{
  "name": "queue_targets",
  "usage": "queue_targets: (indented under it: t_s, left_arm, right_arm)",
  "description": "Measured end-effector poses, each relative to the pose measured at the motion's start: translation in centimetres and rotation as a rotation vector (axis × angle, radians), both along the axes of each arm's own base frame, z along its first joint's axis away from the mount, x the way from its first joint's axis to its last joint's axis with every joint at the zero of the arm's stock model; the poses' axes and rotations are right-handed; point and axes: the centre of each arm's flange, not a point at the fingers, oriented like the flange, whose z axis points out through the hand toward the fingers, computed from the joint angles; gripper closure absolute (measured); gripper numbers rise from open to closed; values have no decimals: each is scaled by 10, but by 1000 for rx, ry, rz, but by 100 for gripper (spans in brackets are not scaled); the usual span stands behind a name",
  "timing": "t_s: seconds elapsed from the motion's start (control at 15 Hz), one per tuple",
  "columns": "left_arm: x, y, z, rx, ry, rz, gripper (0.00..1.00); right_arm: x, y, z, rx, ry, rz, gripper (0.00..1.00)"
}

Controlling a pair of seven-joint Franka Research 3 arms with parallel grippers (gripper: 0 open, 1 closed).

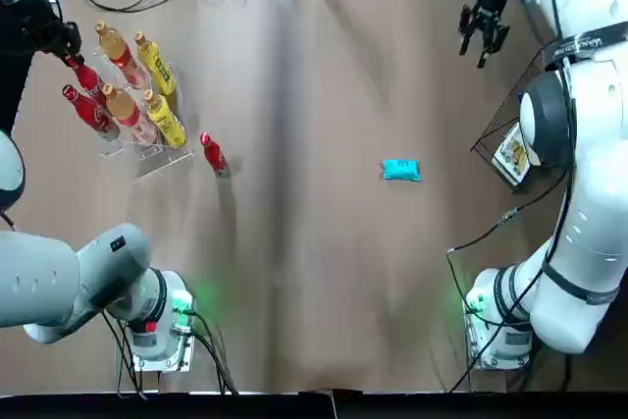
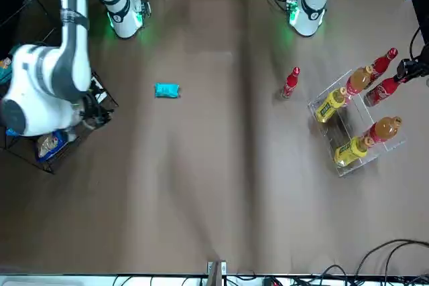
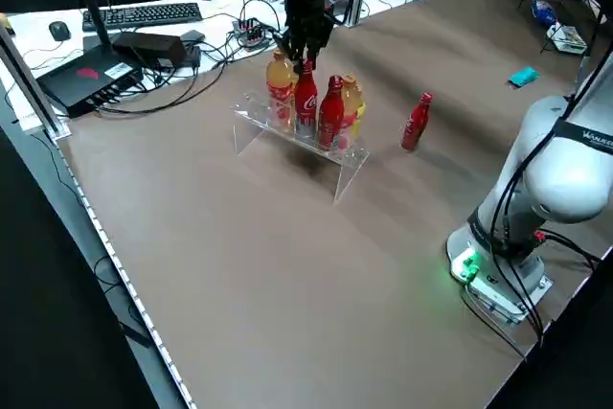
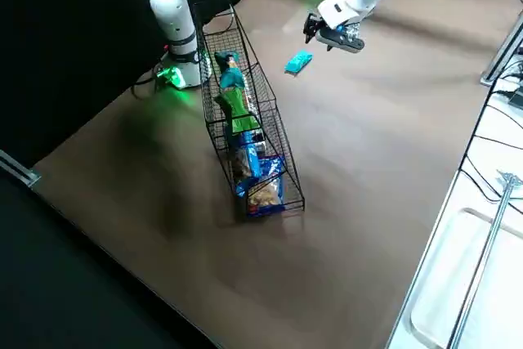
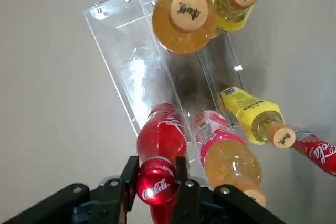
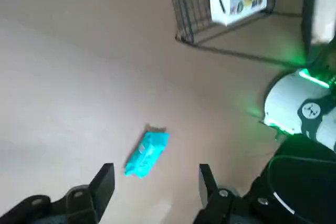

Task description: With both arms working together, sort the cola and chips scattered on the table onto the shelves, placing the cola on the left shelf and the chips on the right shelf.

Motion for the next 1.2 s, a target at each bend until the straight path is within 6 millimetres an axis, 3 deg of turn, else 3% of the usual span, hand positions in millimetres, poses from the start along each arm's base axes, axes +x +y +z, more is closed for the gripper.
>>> queue_targets:
  t_s: [0.27,0.47,0.53,0.8,1.0,1.2]
  left_arm:
    - [5,-13,0,24,9,-30,67]
    - [11,-31,-2,27,13,-57,42]
    - [14,-36,0,30,9,-61,33]
    - [22,-38,22,45,-34,-67,0]
    - [31,-56,56,56,-55,-77,0]
    - [43,-111,87,73,-72,-58,0]
  right_arm:
    - [-17,49,-74,-18,114,-7,27]
    - [-28,72,-110,-45,181,-44,25]
    - [-33,79,-120,-59,197,-53,19]
    - [-49,88,-152,-121,225,-147,16]
    - [-59,93,-171,-169,233,-231,16]
    - [-78,108,-199,-218,231,-283,17]
